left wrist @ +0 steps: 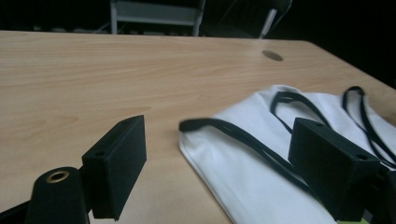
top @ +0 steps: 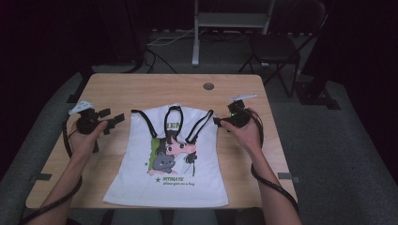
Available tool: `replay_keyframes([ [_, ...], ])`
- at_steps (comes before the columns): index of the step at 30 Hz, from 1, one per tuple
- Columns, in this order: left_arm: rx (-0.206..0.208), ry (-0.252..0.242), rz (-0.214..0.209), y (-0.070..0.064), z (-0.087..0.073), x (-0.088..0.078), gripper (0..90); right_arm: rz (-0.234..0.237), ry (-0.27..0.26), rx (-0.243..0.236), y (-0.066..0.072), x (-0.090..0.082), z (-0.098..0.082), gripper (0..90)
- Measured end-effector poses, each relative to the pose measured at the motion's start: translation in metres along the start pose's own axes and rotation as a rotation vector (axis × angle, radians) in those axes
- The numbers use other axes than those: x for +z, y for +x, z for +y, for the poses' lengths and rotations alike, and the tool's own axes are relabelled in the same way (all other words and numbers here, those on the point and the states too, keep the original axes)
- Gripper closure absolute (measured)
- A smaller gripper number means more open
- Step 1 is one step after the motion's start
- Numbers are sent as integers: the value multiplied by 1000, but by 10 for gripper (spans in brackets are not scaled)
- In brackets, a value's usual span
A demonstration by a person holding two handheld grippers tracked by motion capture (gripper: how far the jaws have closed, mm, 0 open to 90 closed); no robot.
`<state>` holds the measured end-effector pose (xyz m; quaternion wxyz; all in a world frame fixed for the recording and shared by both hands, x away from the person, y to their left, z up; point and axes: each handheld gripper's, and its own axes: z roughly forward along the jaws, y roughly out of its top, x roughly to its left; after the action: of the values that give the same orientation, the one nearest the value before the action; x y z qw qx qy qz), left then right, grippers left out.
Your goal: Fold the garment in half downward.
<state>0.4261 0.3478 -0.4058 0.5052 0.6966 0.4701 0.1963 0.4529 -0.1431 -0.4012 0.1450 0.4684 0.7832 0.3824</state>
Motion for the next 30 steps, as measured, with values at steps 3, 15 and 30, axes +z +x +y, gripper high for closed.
replay_keyframes([
  [3,6,56,-1,2,10,22,188,7,22,1,0,14,17,133],
  [15,49,208,4,1,22,80,189,26,125,12,0,58,34,231],
  [30,129,299,-23,-8,15,107,237,22,154,-131,8,67,24,382],
])
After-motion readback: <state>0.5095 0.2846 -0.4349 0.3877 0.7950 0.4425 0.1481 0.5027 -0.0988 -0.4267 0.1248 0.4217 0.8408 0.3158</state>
